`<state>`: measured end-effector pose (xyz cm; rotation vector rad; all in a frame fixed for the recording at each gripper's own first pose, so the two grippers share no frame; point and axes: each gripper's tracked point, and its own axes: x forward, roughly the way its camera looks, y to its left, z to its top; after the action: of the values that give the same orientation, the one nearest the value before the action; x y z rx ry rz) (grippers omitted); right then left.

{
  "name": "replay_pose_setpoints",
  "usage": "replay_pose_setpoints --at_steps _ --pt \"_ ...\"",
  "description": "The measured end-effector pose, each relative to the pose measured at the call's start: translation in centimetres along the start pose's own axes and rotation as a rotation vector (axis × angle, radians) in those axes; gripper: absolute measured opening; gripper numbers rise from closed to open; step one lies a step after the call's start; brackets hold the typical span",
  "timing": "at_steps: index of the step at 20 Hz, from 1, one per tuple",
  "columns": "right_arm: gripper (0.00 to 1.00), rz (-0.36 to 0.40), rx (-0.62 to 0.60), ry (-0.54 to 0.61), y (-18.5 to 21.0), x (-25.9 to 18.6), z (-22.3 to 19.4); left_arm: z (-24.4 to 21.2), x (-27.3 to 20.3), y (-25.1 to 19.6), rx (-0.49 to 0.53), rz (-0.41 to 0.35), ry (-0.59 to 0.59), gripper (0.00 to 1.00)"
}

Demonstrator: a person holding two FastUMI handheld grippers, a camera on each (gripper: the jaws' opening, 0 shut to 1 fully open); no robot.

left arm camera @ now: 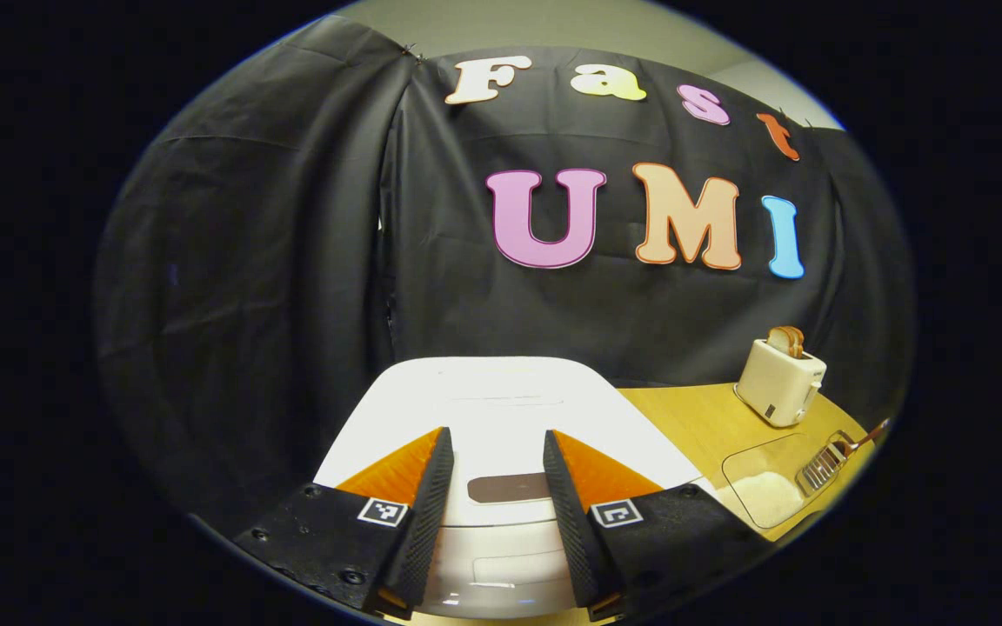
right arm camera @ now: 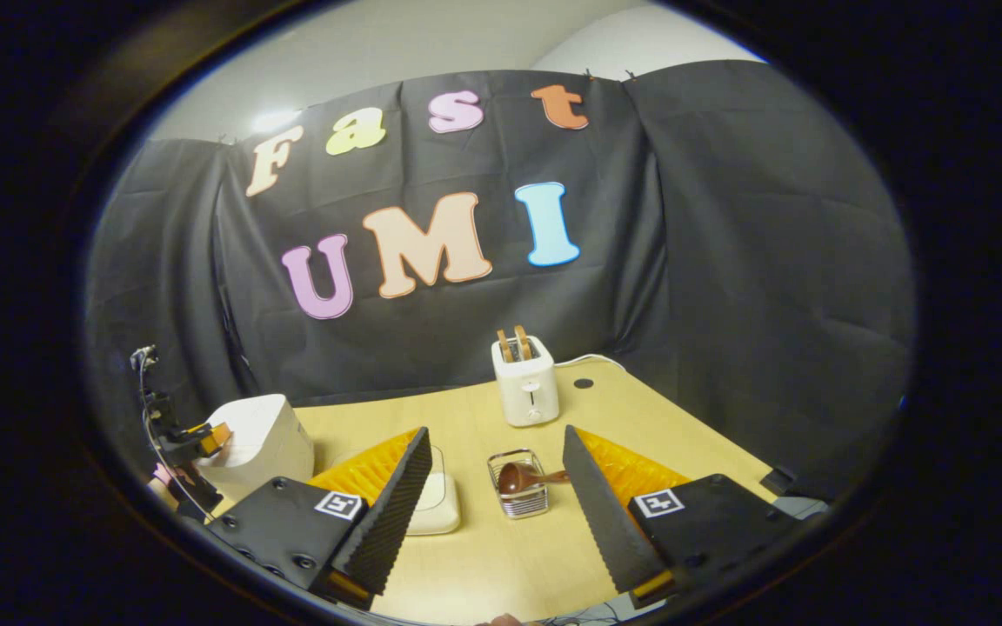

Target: Close the left gripper, press the button to open the rice cooker; take a wooden spoon from the chopstick holder with the right hand, scoop a spoonful of rice and pour it into the rice cooker, then put the wooden spoon back into the chopstick holder.

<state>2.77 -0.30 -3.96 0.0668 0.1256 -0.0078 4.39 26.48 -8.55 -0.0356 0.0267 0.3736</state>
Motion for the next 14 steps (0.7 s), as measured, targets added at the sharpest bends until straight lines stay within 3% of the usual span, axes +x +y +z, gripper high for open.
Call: replay_pose_setpoints --at_steps 5,7,8,10,14 --pt "0.95 0.016 0.002 -0.025 1.4 -0.1 0.6 0.1 0.0 -0.3 0.029 -0.025 0.046 0.61" --pt "0.98 0.022 0.004 -0.034 1.7 0.0 1.0 0.5 -0.3 -1.1 0.013 -0.05 0.059 0.71" --pt "0.97 0.024 0.003 -0.04 1.8 0.0 1.2 0.7 -0.4 -1.1 0.014 -0.05 0.065 0.84" --pt "0.97 0.031 0.001 -0.049 2.1 0.0 1.5 1.8 -1.0 -1.3 0.027 -0.044 0.047 0.93" --pt "0.96 0.041 -0.007 -0.071 2.3 -0.1 2.3 4.7 -3.4 -2.5 0.026 -0.043 0.001 0.93"
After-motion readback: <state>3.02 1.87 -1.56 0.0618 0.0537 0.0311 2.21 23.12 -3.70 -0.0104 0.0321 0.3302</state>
